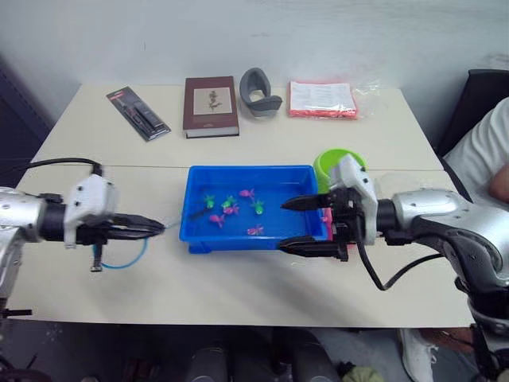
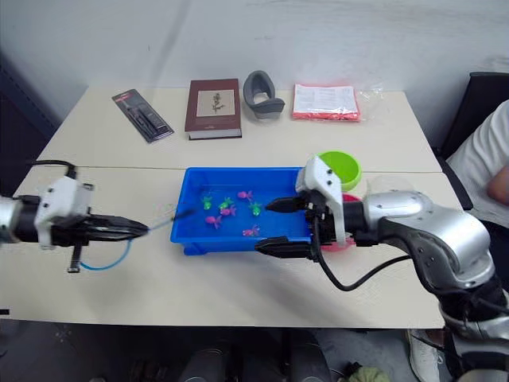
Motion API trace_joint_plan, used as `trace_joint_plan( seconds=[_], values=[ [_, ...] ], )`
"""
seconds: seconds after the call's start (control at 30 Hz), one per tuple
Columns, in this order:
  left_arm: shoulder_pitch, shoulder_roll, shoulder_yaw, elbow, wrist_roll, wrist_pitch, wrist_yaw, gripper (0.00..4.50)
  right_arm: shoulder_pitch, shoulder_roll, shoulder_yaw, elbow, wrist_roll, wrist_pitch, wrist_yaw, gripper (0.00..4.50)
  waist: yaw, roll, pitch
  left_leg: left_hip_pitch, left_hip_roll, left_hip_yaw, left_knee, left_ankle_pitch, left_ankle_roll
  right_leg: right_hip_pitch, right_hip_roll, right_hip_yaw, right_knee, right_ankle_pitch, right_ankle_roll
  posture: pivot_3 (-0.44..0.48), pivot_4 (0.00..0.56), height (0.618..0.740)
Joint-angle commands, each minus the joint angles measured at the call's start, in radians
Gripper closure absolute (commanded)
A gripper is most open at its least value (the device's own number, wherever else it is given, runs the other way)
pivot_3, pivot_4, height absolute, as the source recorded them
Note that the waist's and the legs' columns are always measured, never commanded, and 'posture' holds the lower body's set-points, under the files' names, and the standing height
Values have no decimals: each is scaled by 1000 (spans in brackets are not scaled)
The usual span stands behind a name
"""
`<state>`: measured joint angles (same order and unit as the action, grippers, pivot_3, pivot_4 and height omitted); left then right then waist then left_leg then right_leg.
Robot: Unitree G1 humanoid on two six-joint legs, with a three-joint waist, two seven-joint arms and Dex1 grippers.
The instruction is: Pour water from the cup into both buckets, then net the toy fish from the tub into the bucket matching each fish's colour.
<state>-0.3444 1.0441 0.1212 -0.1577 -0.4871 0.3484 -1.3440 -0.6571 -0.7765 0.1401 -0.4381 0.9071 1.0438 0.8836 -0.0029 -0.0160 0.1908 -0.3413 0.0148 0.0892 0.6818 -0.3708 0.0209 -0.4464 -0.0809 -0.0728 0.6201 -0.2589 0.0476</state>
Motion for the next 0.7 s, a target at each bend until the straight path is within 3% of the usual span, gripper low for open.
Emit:
trace_joint_plan(
  seconds=[0.03, 0.23, 0.43, 0.7],
  values=[
    [-63, -51, -102, -78, -28, 95, 15, 4426, -65, 64, 48, 20, 39, 90, -10, 0, -2, 0, 0, 0, 0, 0, 1, 0, 1, 0, 0, 0, 0, 0, 0, 0, 150, 740],
    [-93, -134, -193, -106, -1, 127, 48, 4426, -77, 186, 71, 37, 14, 153, -111, 0, -20, 0, 0, -10, 0, 1, 3, 1, 2, -6, 2, -2, 1, 2, 3, 0, 150, 740],
    [-140, -165, -236, -93, 10, 148, 35, 4426, -77, 227, 78, 56, 9, 193, -140, 0, -21, 0, 0, -26, -1, 0, 18, 1, 4, -16, 2, -2, 5, 5, 8, 0, 150, 740],
    [-179, -184, -259, -87, 10, 185, 32, 4426, -100, 294, 22, 114, 61, 298, -173, 0, -24, 0, 0, -25, -1, 0, 19, 3, 5, -16, 2, -1, 6, 7, 9, 0, 150, 740]
  ],
)
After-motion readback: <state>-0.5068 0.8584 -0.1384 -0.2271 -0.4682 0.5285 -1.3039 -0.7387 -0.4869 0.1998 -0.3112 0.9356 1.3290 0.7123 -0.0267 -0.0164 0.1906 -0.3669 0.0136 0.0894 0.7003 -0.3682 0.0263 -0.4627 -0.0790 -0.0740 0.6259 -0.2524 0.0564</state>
